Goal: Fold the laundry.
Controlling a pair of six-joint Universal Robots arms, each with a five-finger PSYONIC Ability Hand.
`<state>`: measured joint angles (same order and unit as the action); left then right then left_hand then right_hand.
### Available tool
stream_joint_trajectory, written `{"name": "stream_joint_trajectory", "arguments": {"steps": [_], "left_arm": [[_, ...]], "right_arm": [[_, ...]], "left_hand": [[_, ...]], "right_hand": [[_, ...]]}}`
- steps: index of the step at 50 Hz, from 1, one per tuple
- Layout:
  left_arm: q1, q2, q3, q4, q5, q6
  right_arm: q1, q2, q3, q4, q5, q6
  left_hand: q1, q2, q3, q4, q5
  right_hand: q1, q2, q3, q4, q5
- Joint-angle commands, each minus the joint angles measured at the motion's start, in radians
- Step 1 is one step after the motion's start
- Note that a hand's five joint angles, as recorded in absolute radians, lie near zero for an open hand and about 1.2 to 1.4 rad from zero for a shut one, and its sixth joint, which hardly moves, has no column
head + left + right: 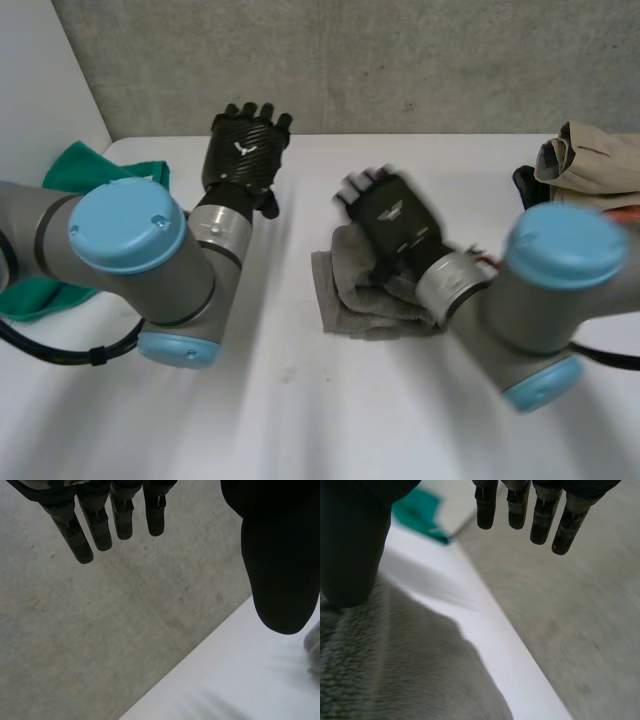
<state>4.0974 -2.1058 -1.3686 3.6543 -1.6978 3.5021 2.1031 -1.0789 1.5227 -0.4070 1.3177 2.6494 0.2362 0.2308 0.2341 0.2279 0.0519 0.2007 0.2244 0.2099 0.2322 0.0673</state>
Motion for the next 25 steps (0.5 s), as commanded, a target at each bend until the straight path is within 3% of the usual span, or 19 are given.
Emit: {"name": "stream_joint_trajectory", "arguments": {"steps": [1, 9, 16, 25], "left_arm": [[-0.094, -0.078, 0.109, -0.045, 0.018, -0.064], [-0.178, -0.307, 0.348, -0.213, 0.073, -0.107], [-0.177, -0.395, 0.422, -0.335, 0.023, -0.089], [-0.172, -0.365, 0.341, -0.364, -0.086, 0.135]], "right_arm": [[-0.190, -0.125, -0.007, 0.193, 0.052, 0.432], [-0.241, -0.036, -0.101, 0.347, 0.063, 0.432], [-0.238, 0.059, -0.209, 0.430, 0.012, 0.426], [-0.189, 0.230, -0.366, 0.545, -0.031, 0.322]], "left_hand": [[-0.011, -0.006, -0.009, -0.003, -0.001], [-0.002, 0.003, 0.000, 0.006, 0.008], [0.004, 0.009, 0.006, 0.012, 0.013], [-0.002, 0.003, 0.000, 0.006, 0.008]], "right_hand": [[-0.026, -0.050, -0.035, -0.058, -0.067], [-0.026, -0.050, -0.035, -0.058, -0.067], [-0.026, -0.050, -0.035, -0.058, -0.067], [-0.026, -0.050, -0.035, -0.058, -0.067]]}}
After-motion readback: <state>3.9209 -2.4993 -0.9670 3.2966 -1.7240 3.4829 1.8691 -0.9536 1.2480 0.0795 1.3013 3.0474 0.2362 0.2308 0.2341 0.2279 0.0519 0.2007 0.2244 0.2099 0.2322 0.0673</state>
